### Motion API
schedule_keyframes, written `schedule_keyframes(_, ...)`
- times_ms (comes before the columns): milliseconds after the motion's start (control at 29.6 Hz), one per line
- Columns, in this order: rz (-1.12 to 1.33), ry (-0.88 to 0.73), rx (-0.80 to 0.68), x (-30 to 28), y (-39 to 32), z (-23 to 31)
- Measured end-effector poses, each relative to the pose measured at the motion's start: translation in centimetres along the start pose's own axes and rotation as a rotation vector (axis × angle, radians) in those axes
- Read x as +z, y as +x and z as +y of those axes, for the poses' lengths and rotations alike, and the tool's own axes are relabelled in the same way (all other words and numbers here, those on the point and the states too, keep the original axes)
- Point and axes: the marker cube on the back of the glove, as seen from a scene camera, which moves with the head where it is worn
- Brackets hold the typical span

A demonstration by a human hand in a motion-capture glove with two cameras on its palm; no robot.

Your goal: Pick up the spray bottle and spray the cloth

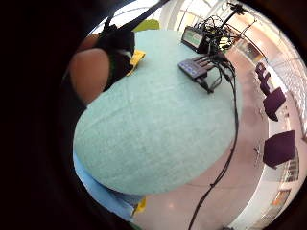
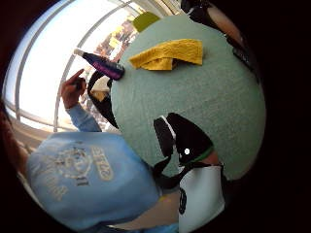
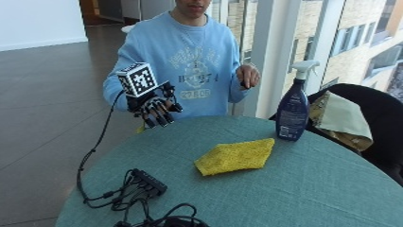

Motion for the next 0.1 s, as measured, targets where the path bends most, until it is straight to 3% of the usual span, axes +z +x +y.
schedule_keyframes(101, 0.004, 0.001, -0.002, 0.17, 0.08, 0.05)
